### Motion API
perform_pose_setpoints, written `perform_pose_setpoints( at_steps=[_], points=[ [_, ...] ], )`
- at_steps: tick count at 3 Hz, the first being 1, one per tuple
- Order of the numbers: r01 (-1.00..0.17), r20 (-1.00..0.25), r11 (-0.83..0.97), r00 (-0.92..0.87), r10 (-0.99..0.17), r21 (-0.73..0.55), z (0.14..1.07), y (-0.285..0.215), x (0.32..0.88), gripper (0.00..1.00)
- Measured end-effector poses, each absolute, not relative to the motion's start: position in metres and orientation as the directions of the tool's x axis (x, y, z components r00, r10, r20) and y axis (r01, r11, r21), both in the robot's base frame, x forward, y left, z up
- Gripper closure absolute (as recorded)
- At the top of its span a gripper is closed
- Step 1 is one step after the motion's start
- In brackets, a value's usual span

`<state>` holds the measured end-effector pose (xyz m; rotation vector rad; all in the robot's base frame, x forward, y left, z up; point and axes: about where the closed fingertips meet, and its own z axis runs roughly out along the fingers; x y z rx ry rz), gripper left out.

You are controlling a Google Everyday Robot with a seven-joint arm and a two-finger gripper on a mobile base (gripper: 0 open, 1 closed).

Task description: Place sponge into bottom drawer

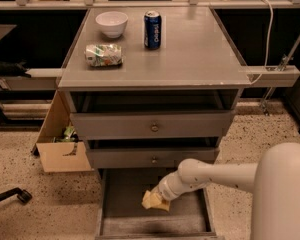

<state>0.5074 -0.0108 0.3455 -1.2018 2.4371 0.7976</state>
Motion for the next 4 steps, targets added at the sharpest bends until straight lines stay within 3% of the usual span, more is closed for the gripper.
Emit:
perform_pose_setpoints(
  at_steps=[4],
  points=[
    [-0.686,-0.436,0.533,-0.727,-0.530,0.496,0.185,0.016,0.506,1.00]
  ],
)
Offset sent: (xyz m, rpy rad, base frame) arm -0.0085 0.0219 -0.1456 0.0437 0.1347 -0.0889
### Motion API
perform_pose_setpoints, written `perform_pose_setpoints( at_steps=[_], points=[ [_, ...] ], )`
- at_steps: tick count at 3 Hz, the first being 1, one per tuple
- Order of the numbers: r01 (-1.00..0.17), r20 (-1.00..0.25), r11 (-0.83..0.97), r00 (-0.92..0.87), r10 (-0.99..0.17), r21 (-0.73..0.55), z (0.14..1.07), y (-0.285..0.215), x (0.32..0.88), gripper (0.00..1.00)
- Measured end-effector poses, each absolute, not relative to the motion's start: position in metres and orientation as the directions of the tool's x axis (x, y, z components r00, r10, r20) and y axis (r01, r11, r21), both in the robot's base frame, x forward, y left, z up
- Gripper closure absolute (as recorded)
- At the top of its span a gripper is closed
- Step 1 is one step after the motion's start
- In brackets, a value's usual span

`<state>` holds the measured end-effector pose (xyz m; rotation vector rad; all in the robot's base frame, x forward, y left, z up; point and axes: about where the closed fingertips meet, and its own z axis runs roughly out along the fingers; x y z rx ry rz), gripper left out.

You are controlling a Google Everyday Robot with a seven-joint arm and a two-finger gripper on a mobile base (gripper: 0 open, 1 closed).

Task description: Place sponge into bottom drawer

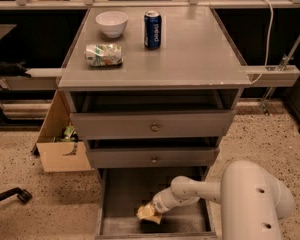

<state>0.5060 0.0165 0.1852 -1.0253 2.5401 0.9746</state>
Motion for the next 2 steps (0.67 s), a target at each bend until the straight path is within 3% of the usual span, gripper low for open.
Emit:
perform_pose_setpoints(
  at_steps=[1,2],
  points=[
    [-0.659,-0.421,0.535,-0.751,-0.509,0.528,0.169,0.017,0.515,0.83],
    [-0.645,-0.425,0.532,-0.763,-0.487,0.549,0.165,0.016,0.526,0.52]
  ],
)
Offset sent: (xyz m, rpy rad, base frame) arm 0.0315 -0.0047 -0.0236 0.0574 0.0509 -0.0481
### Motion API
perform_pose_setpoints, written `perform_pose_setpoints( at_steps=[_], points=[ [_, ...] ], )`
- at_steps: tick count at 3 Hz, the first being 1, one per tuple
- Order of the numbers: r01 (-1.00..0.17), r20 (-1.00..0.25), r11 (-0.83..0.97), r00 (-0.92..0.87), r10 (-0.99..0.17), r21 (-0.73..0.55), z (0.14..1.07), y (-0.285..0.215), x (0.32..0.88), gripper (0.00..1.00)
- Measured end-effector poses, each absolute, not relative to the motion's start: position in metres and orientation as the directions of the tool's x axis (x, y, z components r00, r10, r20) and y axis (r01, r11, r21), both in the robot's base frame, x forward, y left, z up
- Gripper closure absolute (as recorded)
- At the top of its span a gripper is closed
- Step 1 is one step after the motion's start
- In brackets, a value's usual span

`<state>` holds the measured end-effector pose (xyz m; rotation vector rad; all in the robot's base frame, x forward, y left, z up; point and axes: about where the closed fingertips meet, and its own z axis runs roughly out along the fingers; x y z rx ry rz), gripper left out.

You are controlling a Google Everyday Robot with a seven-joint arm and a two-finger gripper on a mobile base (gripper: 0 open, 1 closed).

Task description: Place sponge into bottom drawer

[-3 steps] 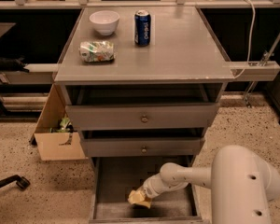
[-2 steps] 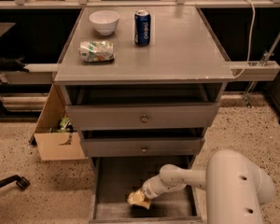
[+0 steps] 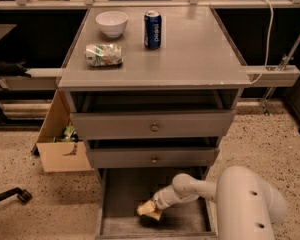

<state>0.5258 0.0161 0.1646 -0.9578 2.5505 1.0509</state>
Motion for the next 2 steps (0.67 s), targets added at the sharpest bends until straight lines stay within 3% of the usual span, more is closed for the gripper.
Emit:
perform_pose_setpoints(
  at_steps=[2],
  points=[
    [-0.643,-0.460,0.522,-0.766,-0.450,0.560,0.1669,0.0110,0.5399,0.05]
  ],
)
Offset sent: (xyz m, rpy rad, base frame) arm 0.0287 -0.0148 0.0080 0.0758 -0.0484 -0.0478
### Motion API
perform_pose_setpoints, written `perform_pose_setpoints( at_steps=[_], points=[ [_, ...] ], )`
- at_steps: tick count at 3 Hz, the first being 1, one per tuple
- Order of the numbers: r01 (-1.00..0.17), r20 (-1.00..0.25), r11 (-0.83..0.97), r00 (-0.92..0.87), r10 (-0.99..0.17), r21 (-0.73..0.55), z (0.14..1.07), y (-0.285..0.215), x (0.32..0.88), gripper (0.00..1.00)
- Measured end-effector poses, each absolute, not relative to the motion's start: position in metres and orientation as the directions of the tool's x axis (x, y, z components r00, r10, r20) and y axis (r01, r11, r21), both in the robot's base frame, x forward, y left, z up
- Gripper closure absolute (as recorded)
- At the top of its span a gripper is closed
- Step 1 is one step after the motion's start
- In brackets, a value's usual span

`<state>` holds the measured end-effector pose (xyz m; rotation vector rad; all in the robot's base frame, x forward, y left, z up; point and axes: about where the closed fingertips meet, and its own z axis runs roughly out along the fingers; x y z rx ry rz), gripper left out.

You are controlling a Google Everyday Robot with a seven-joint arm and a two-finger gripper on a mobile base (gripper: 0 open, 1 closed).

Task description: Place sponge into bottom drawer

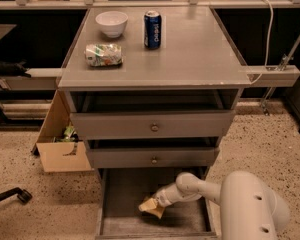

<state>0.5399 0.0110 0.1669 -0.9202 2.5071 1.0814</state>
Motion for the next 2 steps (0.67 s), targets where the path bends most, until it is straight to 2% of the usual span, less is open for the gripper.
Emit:
perform_pose_setpoints(
  at_steps=[1,2],
  points=[
    [-0.646,-0.488,0.504,-0.763,-0.423,0.573,0.168,0.006,0.548,0.00],
    [-0.659,-0.524,0.483,-0.752,-0.401,0.576,0.169,-0.001,0.563,0.00]
  ],
)
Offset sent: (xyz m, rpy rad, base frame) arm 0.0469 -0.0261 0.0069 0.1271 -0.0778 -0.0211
